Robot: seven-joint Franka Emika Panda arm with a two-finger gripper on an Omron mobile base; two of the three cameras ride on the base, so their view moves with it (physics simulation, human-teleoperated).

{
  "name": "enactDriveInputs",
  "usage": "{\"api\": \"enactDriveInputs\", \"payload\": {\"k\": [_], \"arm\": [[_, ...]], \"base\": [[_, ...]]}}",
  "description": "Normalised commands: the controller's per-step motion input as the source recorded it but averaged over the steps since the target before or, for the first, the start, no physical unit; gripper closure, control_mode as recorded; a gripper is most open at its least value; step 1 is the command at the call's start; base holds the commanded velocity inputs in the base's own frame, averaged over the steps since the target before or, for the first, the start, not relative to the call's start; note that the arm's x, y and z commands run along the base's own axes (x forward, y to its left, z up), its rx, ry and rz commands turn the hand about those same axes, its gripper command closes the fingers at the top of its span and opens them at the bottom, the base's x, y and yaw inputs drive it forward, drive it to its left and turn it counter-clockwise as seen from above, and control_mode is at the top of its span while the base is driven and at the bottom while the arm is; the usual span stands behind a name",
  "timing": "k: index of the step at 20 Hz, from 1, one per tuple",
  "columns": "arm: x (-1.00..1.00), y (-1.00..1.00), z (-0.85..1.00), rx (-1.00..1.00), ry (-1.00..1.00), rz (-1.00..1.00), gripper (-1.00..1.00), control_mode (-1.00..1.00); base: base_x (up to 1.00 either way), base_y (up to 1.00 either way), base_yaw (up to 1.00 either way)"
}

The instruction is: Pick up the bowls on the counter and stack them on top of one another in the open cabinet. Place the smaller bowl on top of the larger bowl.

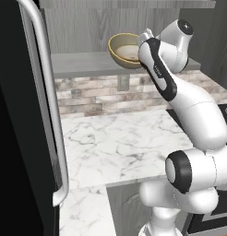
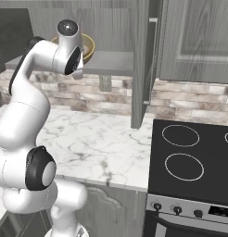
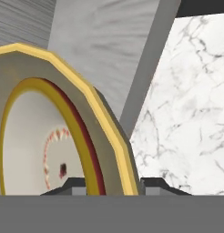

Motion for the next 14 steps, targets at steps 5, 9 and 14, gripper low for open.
{"api": "enactDriveInputs", "payload": {"k": [5, 9, 14], "arm": [[0.02, 0.0, 0.0, 0.0, 0.01, 0.0, 1.0, -1.0], [0.04, 0.0, -0.05, -0.03, 0.05, 0.0, 1.0, -1.0], [0.0, 0.0, -0.01, 0.0, 0.01, 0.0, 1.0, -1.0]], "base": [[0.0, 0.0, 0.0], [0.0, 0.0, 0.0], [0.0, 0.0, 0.0]]}}
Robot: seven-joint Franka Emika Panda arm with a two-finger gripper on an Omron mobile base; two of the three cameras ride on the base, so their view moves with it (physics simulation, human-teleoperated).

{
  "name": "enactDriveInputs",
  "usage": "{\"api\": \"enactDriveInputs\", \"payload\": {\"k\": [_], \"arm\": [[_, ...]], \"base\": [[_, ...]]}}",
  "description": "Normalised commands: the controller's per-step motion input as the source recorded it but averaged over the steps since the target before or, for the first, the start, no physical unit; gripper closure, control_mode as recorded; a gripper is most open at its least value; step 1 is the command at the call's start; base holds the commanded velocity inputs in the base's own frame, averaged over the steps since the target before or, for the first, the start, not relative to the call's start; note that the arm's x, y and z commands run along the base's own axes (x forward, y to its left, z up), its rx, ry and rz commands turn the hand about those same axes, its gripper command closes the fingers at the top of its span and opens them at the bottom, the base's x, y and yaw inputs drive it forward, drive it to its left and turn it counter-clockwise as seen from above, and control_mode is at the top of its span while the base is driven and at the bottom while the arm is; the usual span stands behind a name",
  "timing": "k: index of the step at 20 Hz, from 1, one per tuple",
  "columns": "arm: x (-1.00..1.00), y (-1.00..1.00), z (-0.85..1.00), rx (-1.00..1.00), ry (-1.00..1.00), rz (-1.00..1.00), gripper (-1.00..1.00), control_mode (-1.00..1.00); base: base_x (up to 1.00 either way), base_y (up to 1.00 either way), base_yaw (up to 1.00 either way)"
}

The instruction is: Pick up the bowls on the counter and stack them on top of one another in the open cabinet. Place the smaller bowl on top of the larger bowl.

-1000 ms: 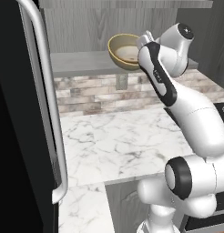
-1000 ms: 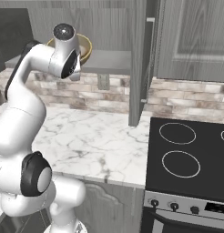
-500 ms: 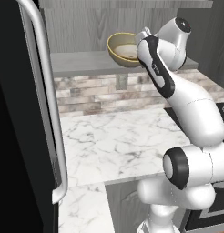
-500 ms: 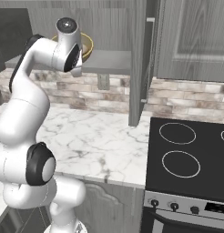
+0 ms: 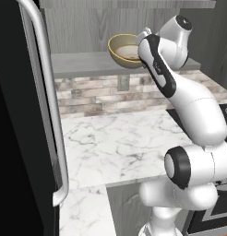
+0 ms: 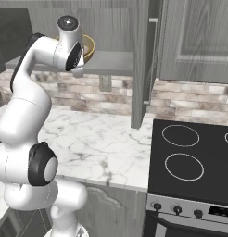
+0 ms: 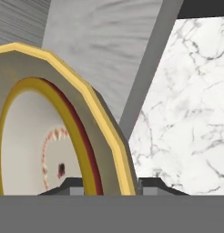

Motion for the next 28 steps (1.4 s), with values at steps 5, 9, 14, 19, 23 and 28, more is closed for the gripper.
{"api": "enactDriveInputs", "payload": {"k": [5, 9, 14, 19, 23, 28], "arm": [[0.12, 0.0, 0.0, 0.0, 0.0, 0.0, 1.0, -1.0], [0.23, 0.0, -0.02, 0.0, 0.0, 0.0, 1.0, -1.0], [0.38, 0.0, -0.02, 0.0, 0.0, 0.0, 1.0, -1.0], [0.44, 0.01, 0.0, 0.0, 0.01, -0.01, 1.0, -1.0], [0.35, 0.0, -0.01, -0.01, 0.03, 0.0, 1.0, -1.0], [0.25, 0.0, -0.13, -0.05, 0.03, 0.0, 1.0, -1.0]], "base": [[0.0, 0.0, 0.0], [0.0, 0.0, 0.0], [0.0, 0.0, 0.0], [0.0, 0.0, 0.0], [0.0, 0.0, 0.0], [0.0, 0.0, 0.0]]}}
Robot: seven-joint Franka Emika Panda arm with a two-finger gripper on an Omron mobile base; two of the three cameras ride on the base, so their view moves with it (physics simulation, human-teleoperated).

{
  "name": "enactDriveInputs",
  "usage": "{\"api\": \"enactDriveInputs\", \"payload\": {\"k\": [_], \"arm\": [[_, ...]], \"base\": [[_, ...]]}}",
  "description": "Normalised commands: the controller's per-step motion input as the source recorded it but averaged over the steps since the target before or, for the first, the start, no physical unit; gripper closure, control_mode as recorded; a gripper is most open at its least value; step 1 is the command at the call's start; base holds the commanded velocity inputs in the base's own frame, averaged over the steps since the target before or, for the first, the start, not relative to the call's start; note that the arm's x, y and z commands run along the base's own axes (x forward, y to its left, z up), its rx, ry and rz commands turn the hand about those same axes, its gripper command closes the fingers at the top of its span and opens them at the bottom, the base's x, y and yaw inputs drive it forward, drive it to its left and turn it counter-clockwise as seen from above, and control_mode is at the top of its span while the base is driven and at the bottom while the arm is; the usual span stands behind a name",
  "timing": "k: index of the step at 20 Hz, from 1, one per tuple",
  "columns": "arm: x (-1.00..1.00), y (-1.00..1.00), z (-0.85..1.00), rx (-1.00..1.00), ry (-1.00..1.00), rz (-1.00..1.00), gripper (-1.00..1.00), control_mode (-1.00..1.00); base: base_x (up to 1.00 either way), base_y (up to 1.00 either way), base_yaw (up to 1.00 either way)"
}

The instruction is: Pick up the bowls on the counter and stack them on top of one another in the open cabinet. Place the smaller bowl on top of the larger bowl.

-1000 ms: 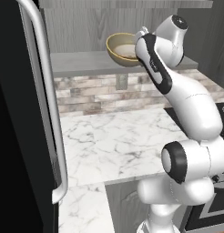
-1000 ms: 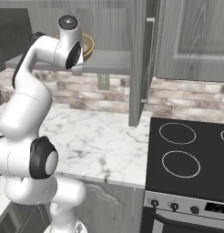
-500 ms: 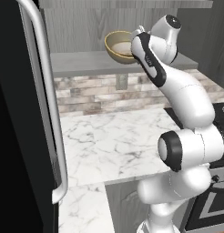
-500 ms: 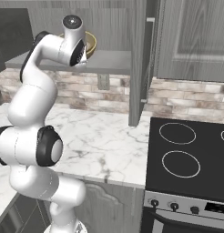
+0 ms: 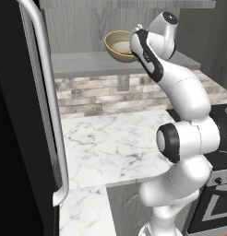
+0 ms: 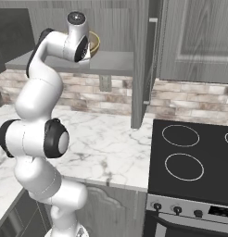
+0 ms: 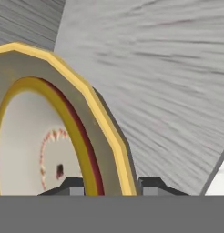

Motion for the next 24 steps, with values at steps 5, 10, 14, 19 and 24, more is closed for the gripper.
{"api": "enactDriveInputs", "payload": {"k": [5, 10, 14, 19, 24], "arm": [[0.2, 0.0, -0.16, -0.06, 0.01, 0.0, 1.0, -1.0], [0.08, 0.0, -0.12, -0.05, 0.0, 0.0, 1.0, -1.0], [0.0, 0.0, 0.0, 0.0, 0.0, 0.0, -1.0, -1.0], [0.0, -0.03, 0.29, 0.02, -0.03, 0.0, -1.0, -1.0], [0.0, -0.04, 0.71, 0.03, -0.07, 0.0, -1.0, -1.0]], "base": [[0.0, 0.0, 0.0], [0.0, 0.0, 0.0], [0.0, 0.0, 0.0], [0.0, 0.0, 0.0], [0.0, 0.0, 0.0]]}}
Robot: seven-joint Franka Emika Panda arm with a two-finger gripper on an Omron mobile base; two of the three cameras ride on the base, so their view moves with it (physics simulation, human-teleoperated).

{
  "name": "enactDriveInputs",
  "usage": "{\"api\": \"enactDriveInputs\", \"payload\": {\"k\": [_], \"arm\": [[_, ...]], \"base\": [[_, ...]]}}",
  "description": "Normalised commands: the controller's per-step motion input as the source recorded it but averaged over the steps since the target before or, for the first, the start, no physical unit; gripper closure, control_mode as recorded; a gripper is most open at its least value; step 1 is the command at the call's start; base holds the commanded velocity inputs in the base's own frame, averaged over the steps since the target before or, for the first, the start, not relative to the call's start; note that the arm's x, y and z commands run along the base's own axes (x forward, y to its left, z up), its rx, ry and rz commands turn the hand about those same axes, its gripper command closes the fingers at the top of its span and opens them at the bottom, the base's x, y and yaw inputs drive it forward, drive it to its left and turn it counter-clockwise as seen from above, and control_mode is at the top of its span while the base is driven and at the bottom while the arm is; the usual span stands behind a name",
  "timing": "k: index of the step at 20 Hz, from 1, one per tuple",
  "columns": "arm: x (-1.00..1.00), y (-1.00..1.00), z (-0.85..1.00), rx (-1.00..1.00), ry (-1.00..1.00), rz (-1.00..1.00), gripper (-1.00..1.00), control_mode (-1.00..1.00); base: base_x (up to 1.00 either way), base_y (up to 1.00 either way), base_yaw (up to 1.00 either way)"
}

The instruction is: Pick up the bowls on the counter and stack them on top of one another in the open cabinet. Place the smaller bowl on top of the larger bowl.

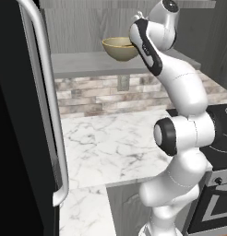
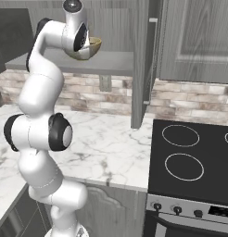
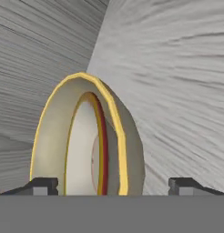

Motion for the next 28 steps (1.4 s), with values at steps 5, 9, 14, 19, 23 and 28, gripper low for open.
{"api": "enactDriveInputs", "payload": {"k": [5, 9, 14, 19, 23, 28], "arm": [[-0.19, -0.16, 0.79, 0.02, -0.02, 0.0, -1.0, -1.0], [-0.8, -0.32, 0.46, 0.01, 0.0, 0.01, -1.0, -1.0], [-1.0, -0.36, 0.0, 0.0, -0.01, 0.06, -1.0, -1.0], [-1.0, -0.3, -0.21, 0.03, -0.09, 0.06, -1.0, -1.0], [-1.0, -0.24, -0.43, 0.05, -0.13, 0.05, -1.0, -1.0], [-1.0, -0.23, -0.37, 0.03, -0.18, 0.03, -1.0, -1.0]], "base": [[0.0, 0.0, 0.0], [0.0, 0.0, 0.0], [0.0, 0.0, 0.0], [0.0, 0.0, 0.0], [0.0, 0.0, 0.0], [0.0, 0.0, 0.0]]}}
